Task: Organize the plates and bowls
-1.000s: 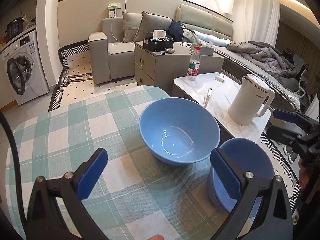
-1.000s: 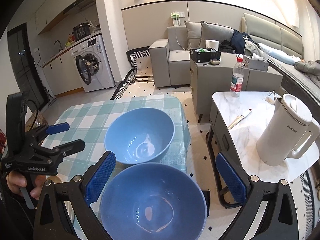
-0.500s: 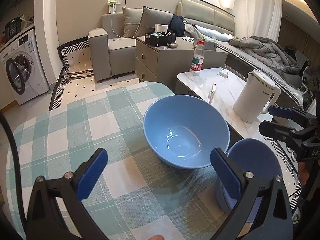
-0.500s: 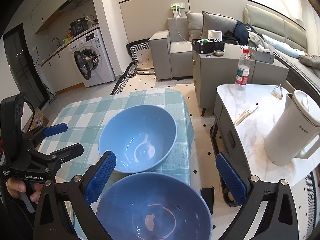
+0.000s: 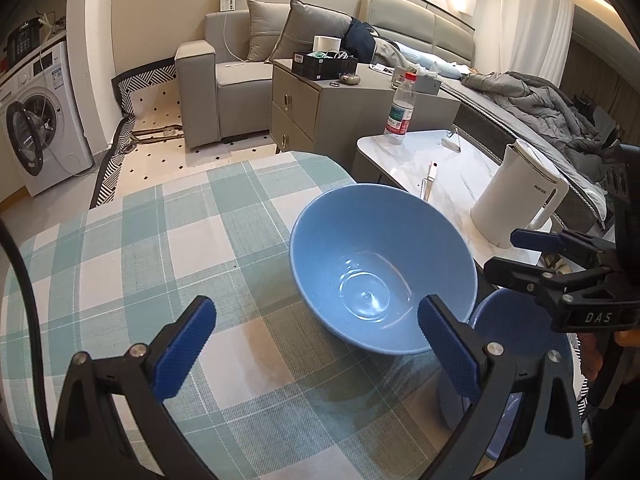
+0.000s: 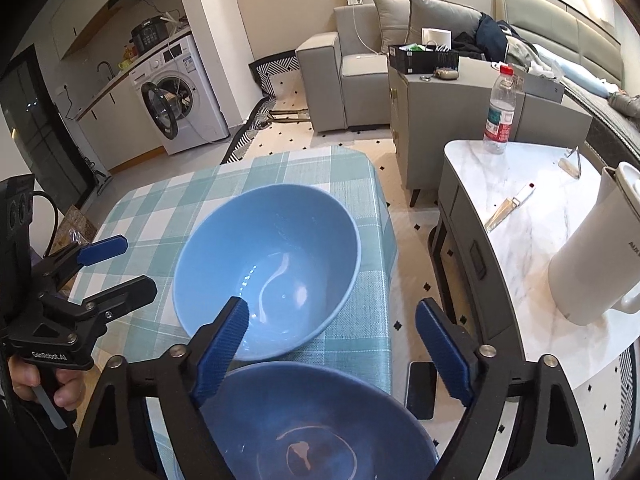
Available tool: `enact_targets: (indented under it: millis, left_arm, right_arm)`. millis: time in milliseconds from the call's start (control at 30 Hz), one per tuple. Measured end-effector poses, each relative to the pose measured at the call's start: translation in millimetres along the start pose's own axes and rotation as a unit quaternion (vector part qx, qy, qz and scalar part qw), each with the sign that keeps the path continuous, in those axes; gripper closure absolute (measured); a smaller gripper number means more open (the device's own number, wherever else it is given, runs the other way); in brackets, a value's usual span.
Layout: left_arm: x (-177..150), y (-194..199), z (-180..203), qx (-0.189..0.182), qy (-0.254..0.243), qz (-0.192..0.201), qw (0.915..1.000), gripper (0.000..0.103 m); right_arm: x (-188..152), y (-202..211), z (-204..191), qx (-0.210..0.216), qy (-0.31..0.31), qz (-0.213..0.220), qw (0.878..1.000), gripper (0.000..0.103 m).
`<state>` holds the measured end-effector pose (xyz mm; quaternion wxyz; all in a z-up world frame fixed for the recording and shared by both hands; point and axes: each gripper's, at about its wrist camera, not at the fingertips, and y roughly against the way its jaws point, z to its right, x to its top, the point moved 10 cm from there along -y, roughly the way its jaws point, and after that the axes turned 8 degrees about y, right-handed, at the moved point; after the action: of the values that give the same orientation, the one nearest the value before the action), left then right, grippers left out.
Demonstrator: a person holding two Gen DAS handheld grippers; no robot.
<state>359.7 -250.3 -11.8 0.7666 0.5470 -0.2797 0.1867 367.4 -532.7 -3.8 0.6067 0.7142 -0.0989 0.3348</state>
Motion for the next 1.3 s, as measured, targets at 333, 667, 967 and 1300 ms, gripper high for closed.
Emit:
enact_targets:
  millis: [333,667,967,1300]
  left_arm:
    - [-8,-24,3,-0.002,-0.008,-0.030,0.9995,0.018]
    - [-18,-42,2,0.001,-0.008,-0.057,0.9984,0.043]
    - [-23,-50,7,-0.004,-0.012,-0.069,0.9976,0.057]
    - [-23,-51,12,-0.012,-0.016,-0.068,0.9975,0.064]
  right_arm:
    - [-3,-31,1,0.006,0.005,-0.037,0.999,0.039]
    - [-8,-43,-5,0.012,0.014,-0.053,0.998,0.047]
    - [-11,-50,-4,0.016,0.016,-0.061,0.998,0.056]
    - [-10,-47,-8,0.013,0.021,-0.051,0.998,0.068]
